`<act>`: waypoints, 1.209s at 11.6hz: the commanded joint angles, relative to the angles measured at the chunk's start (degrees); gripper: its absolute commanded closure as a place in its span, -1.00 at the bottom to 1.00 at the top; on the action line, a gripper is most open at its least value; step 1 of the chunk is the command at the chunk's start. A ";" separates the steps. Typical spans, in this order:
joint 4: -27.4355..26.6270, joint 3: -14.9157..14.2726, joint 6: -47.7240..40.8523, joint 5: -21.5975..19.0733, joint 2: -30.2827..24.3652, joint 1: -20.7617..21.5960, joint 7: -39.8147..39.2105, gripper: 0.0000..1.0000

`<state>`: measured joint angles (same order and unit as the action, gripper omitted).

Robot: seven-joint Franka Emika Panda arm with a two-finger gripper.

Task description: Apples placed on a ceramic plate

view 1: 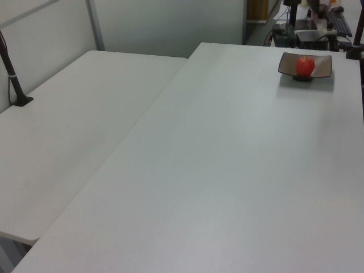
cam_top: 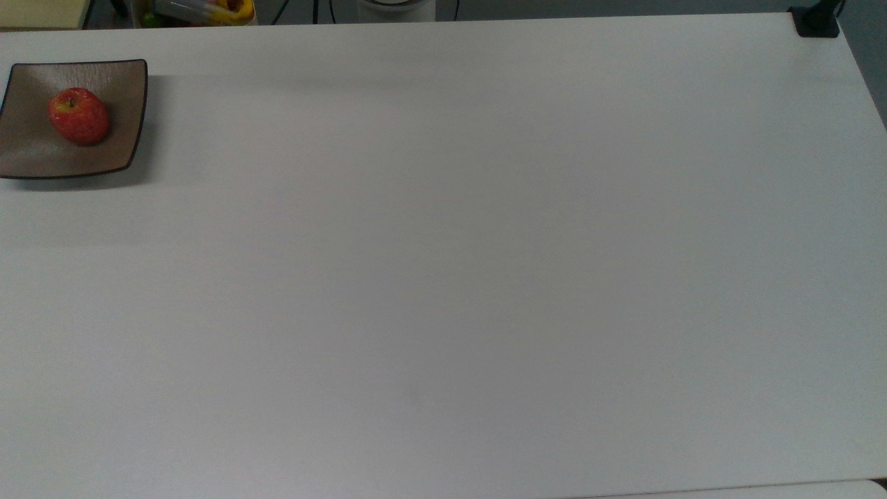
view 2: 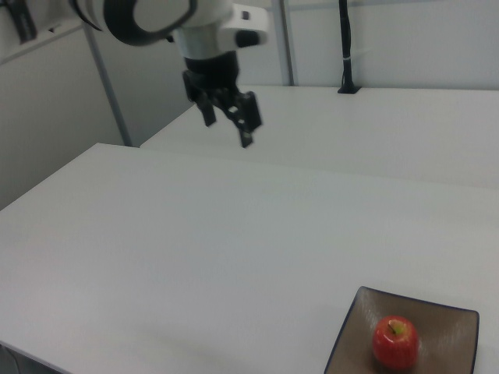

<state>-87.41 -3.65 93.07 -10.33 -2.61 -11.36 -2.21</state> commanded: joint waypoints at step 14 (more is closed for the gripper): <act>-6.72 -0.40 5.37 8.57 0.58 19.71 -0.52 -1.00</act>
